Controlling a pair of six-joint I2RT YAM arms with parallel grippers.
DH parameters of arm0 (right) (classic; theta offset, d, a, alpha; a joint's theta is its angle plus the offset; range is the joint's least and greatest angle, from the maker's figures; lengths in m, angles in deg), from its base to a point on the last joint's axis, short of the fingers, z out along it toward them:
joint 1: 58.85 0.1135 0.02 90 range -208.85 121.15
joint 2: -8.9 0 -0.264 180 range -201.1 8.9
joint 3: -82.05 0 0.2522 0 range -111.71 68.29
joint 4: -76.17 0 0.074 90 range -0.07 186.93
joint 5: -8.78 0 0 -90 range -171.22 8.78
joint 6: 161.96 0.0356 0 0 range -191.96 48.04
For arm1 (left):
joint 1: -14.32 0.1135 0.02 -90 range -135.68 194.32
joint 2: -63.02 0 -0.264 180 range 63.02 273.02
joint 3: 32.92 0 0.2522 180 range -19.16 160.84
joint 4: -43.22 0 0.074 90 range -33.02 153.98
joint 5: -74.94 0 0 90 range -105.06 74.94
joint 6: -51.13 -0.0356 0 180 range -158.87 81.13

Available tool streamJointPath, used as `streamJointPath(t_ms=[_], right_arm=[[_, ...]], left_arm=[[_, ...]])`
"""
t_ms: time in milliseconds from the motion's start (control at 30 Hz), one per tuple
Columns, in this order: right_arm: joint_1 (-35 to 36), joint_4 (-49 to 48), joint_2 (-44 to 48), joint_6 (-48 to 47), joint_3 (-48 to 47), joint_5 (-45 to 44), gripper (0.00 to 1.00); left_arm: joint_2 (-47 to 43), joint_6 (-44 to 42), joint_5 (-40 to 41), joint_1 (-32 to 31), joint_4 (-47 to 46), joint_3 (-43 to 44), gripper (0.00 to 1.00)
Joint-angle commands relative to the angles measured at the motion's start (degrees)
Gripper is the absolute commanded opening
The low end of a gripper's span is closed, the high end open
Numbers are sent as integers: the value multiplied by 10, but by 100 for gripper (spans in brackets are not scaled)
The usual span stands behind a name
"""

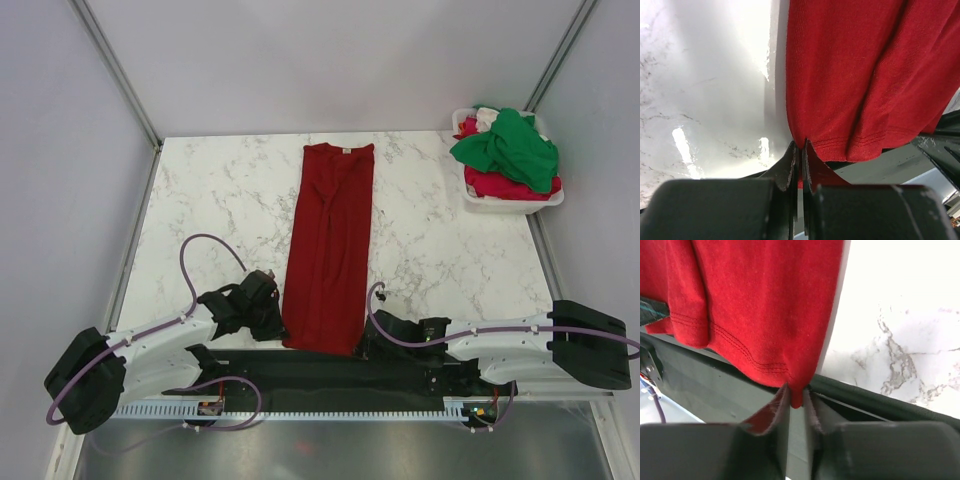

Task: Fold and stack the t-shirts
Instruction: Fold the tshirt

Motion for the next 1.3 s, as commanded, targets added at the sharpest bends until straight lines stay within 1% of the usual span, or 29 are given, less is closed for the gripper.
streamJointPath(t_ms=[0,67,100,233,267,300,333,367,433,500,567,633,667,700,767,800,867,900,967,1000,1033,1067,1133,1267], right_arm=[[2,1,11,-2,1,-25,15],[2,13,24,-4,-1,-31,7],[3,21,29,-5,-3,-32,0],[3,87,62,-23,-14,-24,0],[3,101,76,-25,-15,-21,0],[9,153,103,-30,-20,-11,0],[10,154,103,-30,-20,-11,0],[13,166,124,-27,-21,-11,0],[17,197,142,-26,-28,-10,0],[17,230,160,-28,-47,-15,0],[17,255,169,-31,-68,-48,0],[14,277,170,-48,-100,-81,0],[7,281,167,-61,-112,-87,0],[-13,281,164,-89,-123,-87,0],[-45,287,150,-122,-159,-82,0],[-76,291,146,-138,-172,-80,0],[-112,295,131,-187,-207,-67,0],[-146,295,125,-205,-229,-62,0],[-174,296,100,-250,-253,-53,0],[-198,296,89,-264,-279,-43,0],[-209,296,77,-288,-292,-41,0],[-220,295,53,-300,-305,-38,0],[-247,296,15,-323,-341,-33,0],[-300,292,-40,-379,-388,-22,0]], left_arm=[[7,13,3,-5,2,-4,2],[7,12,2,-10,3,-1,2],[4,13,0,-13,3,2,2],[-19,37,-13,-38,6,-5,2],[-25,58,-16,-57,8,-9,2],[-61,91,-14,-93,15,-22,2],[-61,91,-14,-93,15,-22,2],[-69,111,-9,-116,22,-24,2],[-86,134,-3,-140,35,-21,2],[-92,138,3,-147,57,-3,2],[-89,123,13,-147,75,32,2],[-68,97,38,-147,103,62,2],[-58,88,55,-146,113,93,2],[-48,78,61,-145,122,109,2],[-9,46,63,-134,144,159,2],[4,34,64,-129,150,177,2],[22,-1,64,-108,166,227,2],[41,-13,63,-97,172,244,2],[59,-54,63,-62,187,292,2],[79,-71,55,-47,190,309,2],[94,-105,50,-15,195,325,2],[105,-120,43,2,202,358,2],[145,-158,20,42,206,385,2],[222,-202,0,80,208,462,2]])
